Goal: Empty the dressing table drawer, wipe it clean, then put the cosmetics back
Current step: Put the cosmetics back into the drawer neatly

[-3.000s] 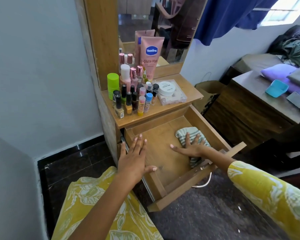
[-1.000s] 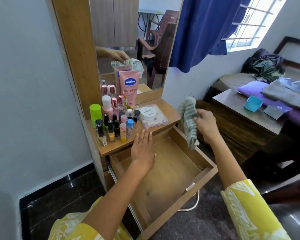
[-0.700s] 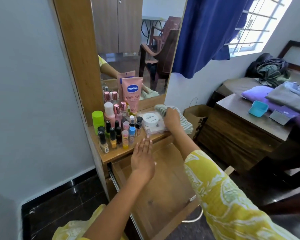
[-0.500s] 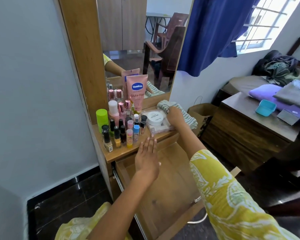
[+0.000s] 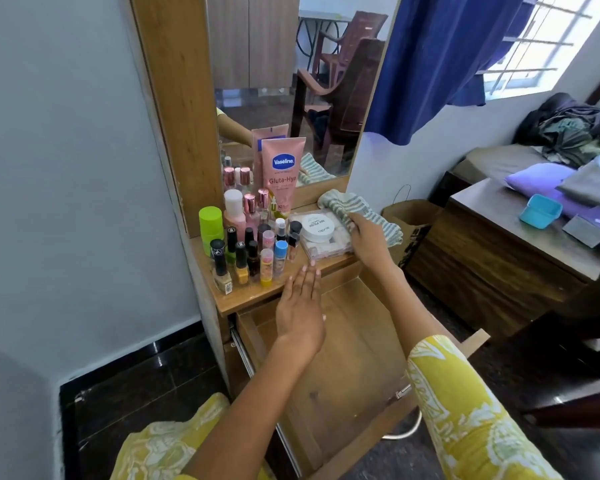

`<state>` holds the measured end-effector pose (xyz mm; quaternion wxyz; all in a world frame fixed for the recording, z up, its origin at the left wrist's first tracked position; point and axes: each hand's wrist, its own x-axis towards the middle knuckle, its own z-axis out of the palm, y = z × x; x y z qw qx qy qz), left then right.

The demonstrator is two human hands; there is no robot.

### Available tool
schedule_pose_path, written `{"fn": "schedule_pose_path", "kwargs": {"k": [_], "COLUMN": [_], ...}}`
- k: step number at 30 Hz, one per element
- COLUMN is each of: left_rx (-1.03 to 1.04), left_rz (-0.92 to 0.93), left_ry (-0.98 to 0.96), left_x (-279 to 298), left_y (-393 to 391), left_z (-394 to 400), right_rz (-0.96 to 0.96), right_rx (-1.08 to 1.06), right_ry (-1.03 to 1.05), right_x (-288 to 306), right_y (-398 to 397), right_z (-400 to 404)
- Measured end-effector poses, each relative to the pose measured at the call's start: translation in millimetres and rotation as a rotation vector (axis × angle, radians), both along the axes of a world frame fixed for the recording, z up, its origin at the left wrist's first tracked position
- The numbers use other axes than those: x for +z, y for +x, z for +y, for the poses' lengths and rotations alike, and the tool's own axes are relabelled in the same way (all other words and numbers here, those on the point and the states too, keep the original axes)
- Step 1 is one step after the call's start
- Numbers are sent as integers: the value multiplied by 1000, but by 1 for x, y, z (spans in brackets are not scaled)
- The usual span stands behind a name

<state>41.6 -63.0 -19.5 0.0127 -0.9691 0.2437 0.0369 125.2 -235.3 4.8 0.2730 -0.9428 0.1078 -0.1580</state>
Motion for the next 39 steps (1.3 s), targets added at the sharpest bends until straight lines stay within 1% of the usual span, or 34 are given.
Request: {"fn": "schedule_pose_path", "kwargs": {"k": [6,8,10,12,14,17,19,23,25,27,31,35,39], "left_rx": [7,10,16,14,-16,-100,-110,-44,18,104,282,366,346], "left_rz": [2,-8,-23,-36,-37,-49,-70,-251,-341,-391,-507,-521,-458], "left_ry": [-16,-17,-29,-58,-136,-258,-341,-569,-672,-739,-797,-816,-849], "left_x": [0,0,-2,-3,-1,7,11,10,5,7,16,23,24], "left_y": [0,-1,-1,-2,-6,-21,-36,-64,-69,-69,-49,-19,2], "left_z": [0,0,-1,0,4,19,35,75,93,107,124,132,133], "right_rz": [-169,-259,-307,-293,-265,-248,-252,-233,-255,-273,-319,-347,-334], "right_rx": [7,-12,-49,-98,-117,-92,-48,58,127,181,251,246,269], "right_ry": [-15,28,66,96,158,203,196,189,186,200,185,148,104], "right_x": [-5,-10,-21,-35,-45,-48,-48,-47,-44,-38,-24,-13,-11], "right_y": [-48,-76,-106,-131,-149,-166,-173,-178,-175,-167,-147,-137,-137], "right_z": [12,25,41,54,66,81,93,117,130,142,162,169,168]}}
